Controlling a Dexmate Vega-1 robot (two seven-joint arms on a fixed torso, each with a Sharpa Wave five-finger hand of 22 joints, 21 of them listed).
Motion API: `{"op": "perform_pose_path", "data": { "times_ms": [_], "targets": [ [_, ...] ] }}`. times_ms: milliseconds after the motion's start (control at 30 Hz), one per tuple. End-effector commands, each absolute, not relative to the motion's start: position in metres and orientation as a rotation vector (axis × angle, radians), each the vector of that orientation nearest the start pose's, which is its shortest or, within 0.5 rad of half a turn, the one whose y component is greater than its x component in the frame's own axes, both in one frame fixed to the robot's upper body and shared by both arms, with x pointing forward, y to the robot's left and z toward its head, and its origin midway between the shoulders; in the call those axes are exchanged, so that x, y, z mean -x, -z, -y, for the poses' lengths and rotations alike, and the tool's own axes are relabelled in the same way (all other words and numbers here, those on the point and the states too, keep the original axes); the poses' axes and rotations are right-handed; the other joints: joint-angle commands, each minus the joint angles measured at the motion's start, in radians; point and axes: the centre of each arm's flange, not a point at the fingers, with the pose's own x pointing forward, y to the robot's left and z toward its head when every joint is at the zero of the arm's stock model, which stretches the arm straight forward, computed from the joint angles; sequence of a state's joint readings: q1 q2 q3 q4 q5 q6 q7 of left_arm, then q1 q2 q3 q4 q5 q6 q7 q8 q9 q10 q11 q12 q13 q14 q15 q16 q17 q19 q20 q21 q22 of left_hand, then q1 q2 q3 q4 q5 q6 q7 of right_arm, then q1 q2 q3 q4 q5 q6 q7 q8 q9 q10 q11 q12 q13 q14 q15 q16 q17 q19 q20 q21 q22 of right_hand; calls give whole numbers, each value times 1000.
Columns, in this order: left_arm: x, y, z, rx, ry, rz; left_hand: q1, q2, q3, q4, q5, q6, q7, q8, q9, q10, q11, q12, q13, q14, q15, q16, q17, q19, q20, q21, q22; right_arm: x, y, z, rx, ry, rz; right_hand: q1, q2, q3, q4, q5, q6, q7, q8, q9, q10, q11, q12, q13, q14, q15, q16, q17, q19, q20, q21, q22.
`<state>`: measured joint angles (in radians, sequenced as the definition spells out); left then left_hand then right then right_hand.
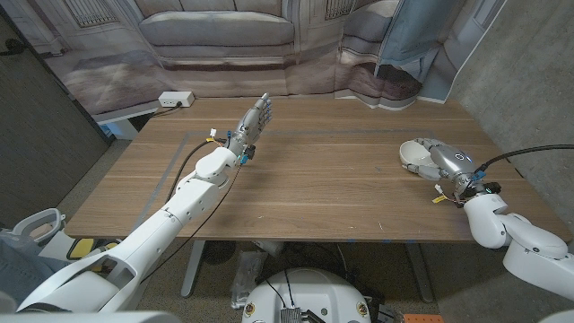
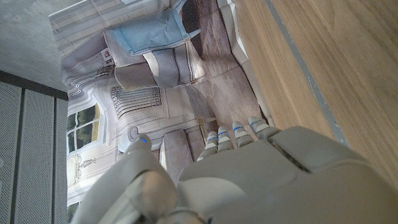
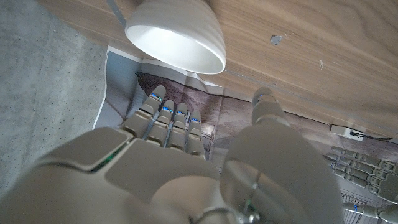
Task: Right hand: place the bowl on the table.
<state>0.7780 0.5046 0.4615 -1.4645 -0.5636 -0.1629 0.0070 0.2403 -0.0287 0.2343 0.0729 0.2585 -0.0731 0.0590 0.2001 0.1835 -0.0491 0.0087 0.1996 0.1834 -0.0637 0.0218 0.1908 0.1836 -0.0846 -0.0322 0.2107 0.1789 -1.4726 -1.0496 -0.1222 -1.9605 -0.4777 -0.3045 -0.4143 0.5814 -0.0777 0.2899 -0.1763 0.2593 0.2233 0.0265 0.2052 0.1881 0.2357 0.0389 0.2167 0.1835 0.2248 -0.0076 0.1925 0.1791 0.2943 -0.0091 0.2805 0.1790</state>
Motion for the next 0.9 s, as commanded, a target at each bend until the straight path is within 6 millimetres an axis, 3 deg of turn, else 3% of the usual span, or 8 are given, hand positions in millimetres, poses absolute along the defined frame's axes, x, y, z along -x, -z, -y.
{"op": "perform_pose_path", "data": {
  "times_ms": [33,300,600,767,900],
  "targets": [
    [-639,-20,-211,-71,329,618,8,6,-5,-2,-2,4,1,-4,3,-6,2,0,4,-4,3,-2,2,-8,-26,0,4,-509,74,384,1475,378,475,29,0,9,-3,10,2,-8,0,3,-4,1,-3,5,3,-5,0,3,11,-5,-5,2],
    [-641,-20,-210,-71,332,610,8,6,-6,-2,-3,3,-1,-4,3,-5,-1,1,4,-3,4,-2,2,-8,-26,-1,4,-511,75,386,1493,367,462,88,-9,18,-3,27,17,-14,5,5,16,-4,6,6,30,-21,7,5,40,-27,-4,4],
    [-639,-25,-209,-82,336,618,8,7,-8,-1,-3,3,0,-4,3,-6,0,0,4,-5,4,-3,3,-9,-26,-1,4,-512,78,391,1481,361,444,158,-16,28,-1,47,42,-21,11,6,59,-26,20,8,64,-42,12,6,75,-51,-2,6],
    [-638,-26,-208,-84,338,620,8,7,-9,-1,-3,4,0,-4,3,-7,0,0,4,-6,4,-3,3,-9,-26,-1,4,-513,79,393,1475,368,438,166,-18,26,6,51,58,-23,15,7,74,-28,25,8,80,-51,16,7,87,-56,-1,6],
    [-639,-26,-207,-84,340,618,9,8,-9,-1,-4,4,0,-4,3,-7,1,0,4,-6,4,-3,3,-9,-26,-1,5,-514,82,393,1480,375,457,180,-15,28,10,55,76,-30,20,7,89,-46,29,8,91,-58,17,8,97,-61,-1,7]
  ]
}}
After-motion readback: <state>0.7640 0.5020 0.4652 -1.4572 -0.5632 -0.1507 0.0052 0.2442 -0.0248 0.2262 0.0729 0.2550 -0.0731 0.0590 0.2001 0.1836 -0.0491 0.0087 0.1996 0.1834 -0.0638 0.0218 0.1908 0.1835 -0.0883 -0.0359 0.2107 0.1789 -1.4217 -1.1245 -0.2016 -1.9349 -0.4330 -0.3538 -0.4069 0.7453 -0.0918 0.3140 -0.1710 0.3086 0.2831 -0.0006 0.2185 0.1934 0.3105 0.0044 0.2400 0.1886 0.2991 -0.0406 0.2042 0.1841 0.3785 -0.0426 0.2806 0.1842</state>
